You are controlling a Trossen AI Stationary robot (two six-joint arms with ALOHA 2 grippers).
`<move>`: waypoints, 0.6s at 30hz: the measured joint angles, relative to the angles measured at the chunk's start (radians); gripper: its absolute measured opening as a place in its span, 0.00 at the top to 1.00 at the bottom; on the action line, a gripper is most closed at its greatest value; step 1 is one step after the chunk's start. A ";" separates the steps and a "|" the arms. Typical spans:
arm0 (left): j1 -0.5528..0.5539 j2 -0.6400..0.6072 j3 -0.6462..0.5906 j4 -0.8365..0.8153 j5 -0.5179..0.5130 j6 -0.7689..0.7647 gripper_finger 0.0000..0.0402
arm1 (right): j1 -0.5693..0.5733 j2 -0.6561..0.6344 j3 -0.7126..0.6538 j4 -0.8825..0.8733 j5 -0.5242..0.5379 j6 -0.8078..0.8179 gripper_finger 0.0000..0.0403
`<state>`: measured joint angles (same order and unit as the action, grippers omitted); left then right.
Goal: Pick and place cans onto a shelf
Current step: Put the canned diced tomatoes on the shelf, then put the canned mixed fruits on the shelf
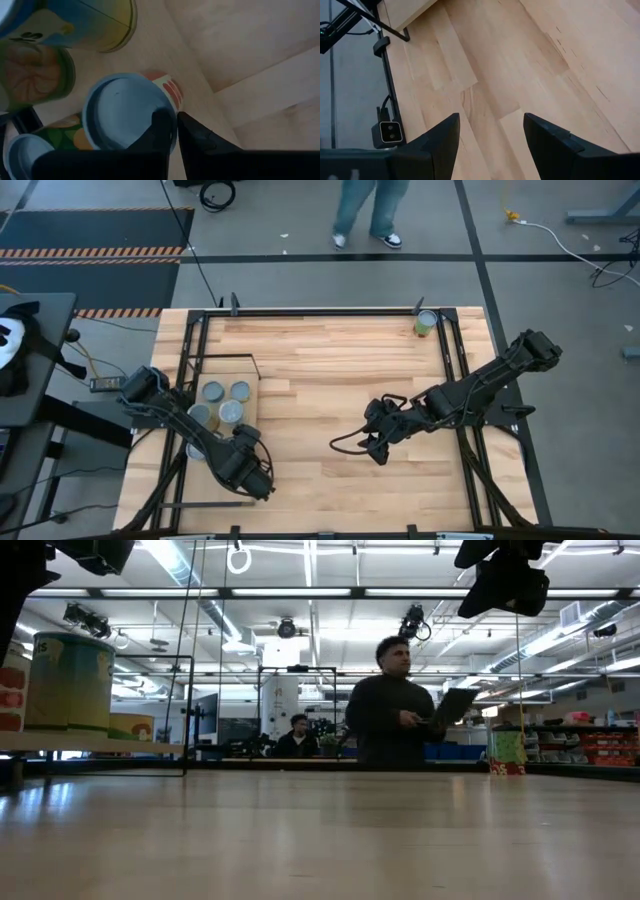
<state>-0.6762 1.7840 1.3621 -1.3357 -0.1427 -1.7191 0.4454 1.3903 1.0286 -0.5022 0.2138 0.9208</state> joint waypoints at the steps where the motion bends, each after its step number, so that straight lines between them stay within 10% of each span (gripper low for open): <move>1: 0.000 0.000 0.000 0.000 -0.001 0.000 0.90 | 0.000 0.000 0.000 0.000 0.000 -0.001 0.44; 18: 0.001 -0.172 -0.001 -0.006 -0.049 0.008 0.56 | 0.000 0.000 0.000 0.005 0.002 -0.084 0.44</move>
<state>-0.6750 1.6118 1.3613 -1.3416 -0.1913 -1.7116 0.4454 1.3903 1.0286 -0.4974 0.2153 0.8366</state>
